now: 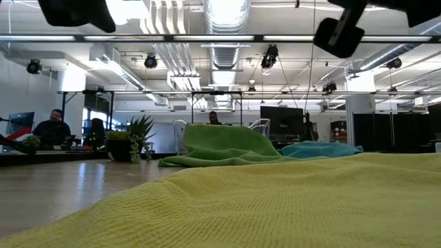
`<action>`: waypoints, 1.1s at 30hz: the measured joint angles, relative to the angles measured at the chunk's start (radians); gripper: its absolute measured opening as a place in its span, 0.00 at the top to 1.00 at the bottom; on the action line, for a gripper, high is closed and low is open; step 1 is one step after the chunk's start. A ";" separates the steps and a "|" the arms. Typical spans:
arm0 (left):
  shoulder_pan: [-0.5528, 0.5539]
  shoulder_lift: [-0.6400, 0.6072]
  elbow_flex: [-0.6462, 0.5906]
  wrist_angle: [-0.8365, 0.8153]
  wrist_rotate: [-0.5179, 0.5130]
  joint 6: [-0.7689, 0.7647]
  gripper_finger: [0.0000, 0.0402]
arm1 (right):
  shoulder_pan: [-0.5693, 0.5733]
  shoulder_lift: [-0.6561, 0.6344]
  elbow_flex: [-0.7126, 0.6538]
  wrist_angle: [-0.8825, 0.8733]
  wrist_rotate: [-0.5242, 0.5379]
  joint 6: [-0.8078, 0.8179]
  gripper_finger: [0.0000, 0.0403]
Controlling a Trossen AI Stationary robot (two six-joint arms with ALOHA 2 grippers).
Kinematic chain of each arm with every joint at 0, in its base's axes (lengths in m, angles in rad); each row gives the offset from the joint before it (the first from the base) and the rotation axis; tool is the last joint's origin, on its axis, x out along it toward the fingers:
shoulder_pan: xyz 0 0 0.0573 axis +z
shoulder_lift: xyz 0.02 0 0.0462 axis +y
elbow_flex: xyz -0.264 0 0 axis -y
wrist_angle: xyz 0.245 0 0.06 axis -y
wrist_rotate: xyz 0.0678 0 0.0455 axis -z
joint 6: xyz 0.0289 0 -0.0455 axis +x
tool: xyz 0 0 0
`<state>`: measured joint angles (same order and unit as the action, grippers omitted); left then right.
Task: Fold microfiber towels
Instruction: Fold the yellow towel
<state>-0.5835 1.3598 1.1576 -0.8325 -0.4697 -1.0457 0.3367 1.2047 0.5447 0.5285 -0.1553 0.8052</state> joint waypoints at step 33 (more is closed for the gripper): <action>-0.091 -0.011 -0.321 0.251 0.345 0.032 1.00 | 0.118 0.172 0.349 -1.270 0.255 0.415 0.55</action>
<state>-0.6747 1.3489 0.8371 -0.5819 -0.1245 -1.0140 0.4543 1.3768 0.8940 -0.7420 0.0997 1.2202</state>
